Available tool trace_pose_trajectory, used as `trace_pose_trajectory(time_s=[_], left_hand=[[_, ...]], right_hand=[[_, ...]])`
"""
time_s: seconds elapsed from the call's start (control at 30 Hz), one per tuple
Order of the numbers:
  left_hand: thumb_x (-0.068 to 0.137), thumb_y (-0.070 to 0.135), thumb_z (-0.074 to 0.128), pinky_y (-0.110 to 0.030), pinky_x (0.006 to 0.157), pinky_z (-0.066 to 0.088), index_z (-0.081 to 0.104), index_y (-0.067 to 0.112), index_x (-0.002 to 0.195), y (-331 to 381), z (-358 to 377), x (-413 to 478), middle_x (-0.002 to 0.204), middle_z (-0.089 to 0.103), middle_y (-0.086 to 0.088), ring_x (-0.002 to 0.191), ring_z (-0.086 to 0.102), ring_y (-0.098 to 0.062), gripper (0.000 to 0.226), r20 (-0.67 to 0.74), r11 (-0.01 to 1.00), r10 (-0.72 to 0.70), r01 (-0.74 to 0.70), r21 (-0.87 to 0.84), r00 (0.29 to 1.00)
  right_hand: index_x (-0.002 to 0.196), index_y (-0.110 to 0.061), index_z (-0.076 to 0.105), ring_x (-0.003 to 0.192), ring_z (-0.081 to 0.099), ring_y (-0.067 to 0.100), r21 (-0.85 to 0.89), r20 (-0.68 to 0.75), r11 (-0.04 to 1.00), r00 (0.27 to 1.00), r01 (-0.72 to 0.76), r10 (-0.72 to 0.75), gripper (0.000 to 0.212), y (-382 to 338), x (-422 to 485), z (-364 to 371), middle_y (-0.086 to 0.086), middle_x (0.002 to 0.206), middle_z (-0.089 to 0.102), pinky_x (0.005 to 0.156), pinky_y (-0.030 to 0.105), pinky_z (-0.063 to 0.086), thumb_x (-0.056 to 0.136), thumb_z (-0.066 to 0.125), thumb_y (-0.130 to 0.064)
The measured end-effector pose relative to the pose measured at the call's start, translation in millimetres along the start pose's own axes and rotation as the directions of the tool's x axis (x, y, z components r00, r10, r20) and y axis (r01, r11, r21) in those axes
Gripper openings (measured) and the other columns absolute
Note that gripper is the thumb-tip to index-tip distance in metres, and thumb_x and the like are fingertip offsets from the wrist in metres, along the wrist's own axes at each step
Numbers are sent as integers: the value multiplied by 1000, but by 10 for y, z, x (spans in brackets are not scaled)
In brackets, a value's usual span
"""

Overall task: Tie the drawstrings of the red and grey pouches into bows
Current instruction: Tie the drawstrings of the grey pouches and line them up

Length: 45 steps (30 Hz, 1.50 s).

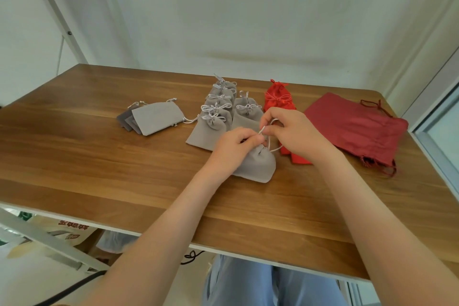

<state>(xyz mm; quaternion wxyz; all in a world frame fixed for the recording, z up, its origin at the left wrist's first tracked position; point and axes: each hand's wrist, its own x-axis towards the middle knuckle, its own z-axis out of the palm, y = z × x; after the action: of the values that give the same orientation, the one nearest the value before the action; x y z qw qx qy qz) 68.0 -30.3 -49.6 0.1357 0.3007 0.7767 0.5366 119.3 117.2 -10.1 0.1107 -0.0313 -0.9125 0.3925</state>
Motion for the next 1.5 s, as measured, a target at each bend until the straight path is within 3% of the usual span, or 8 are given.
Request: trace_pose_trajectory(time_s=[0.33,0.47,0.57,0.67,0.9,1.03,1.23,1.5], left_hand=[[91,25,60,-26,78,43,73,17,84,-27,-10,-41,82,66,-4,81,56,-9,17,-153,976,-36,2,-216,988],[91,22,61,-13,78,43,72,20,86,7,3,-50,84,69,6,84,58,2,12,-162,930,-75,10,-367,984],[91,22,60,-23,87,46,73,18,83,20,6,-48,89,70,4,92,61,-6,16,-130,867,-62,-12,-499,990],[90,22,60,-37,89,45,72,20,74,11,-3,-32,85,70,2,89,60,-14,21,-118,827,-60,-16,-562,991],[91,12,59,-14,72,45,70,12,81,44,49,-25,77,68,5,75,60,-2,15,-225,865,-74,-50,-500,972],[91,14,60,-15,73,46,72,21,81,40,61,4,76,70,10,76,62,0,17,-274,872,-107,-43,-488,956],[92,20,60,-8,68,42,71,28,85,22,69,24,69,66,15,72,58,3,16,-308,901,-137,-10,-433,941],[96,24,53,-25,71,44,73,19,91,-46,107,21,80,69,-4,76,57,-9,20,-261,986,-57,13,-166,964]], right_hand=[[108,-21,69,85,46,11,-322,247,942,969,99,-17,21,2,-107,-172,-2,84,50,73,25,32,93,55,-27],[100,-14,72,87,45,16,-357,169,930,985,90,-31,19,95,-134,-97,-2,80,47,69,24,25,93,56,-22],[88,-8,71,92,47,22,-378,88,923,995,73,-42,22,158,-113,-46,5,85,52,72,27,28,94,54,-21],[83,-7,69,93,48,19,-292,7,956,1000,-14,16,26,172,-87,-43,6,93,55,83,35,36,94,53,-24],[96,2,58,55,58,19,309,39,933,983,-184,181,37,36,-151,-54,7,70,67,56,31,42,102,39,-29],[99,-12,65,57,50,9,167,214,950,950,-265,227,39,-26,-134,-79,6,74,62,59,28,41,95,47,-46],[64,-12,57,64,42,20,-67,107,974,969,-218,224,41,32,-113,-102,9,67,46,66,34,34,95,50,-38],[73,-13,56,58,40,9,596,32,760,953,-260,301,28,-17,-33,193,-3,64,46,54,21,32,98,43,-14]])
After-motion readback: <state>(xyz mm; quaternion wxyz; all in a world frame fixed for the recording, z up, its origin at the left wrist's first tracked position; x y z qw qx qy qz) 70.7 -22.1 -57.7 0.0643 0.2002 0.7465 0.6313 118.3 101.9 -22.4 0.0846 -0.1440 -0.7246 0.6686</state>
